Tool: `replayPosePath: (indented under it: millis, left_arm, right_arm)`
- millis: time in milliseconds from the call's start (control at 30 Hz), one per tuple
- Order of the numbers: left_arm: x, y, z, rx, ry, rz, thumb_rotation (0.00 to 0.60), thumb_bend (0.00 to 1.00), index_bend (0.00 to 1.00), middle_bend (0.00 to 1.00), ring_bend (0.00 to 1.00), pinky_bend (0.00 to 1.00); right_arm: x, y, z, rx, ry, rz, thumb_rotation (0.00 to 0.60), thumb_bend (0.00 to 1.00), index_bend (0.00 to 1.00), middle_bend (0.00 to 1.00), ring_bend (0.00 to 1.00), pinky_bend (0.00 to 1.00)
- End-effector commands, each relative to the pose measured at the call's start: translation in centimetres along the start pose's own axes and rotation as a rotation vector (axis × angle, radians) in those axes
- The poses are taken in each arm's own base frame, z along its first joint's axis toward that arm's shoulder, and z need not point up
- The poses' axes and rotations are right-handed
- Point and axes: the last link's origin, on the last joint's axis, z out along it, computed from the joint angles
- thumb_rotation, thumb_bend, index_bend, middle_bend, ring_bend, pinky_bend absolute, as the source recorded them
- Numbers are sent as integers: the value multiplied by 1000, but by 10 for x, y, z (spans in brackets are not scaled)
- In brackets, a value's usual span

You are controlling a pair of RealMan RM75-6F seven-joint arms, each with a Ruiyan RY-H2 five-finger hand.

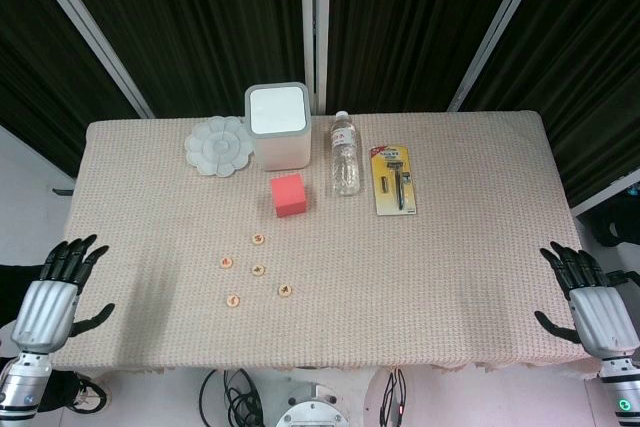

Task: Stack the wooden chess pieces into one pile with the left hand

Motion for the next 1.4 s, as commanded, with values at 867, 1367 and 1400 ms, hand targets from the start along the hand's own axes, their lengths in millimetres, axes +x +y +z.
replayPosePath:
  millis: [867,1367,1400]
  left_arm:
    - [-45,70,21,-236,-208,-135,600,192,139,35,0,0]
    - [-105,118,65,-370,-357,-113,600,192,197,35,0,0]
    - [-108,118,67,-369,-361,-112,600,192,199,35,0,0]
  right_arm:
    - [-1,4,0,7,2,15,600,157,0,0,0,0]
    - [1,13,-6,-22,13,21,600,157,0,0,0,0]
    - [2,13,-6,-22,14,22,600,157,0,0,0,0]
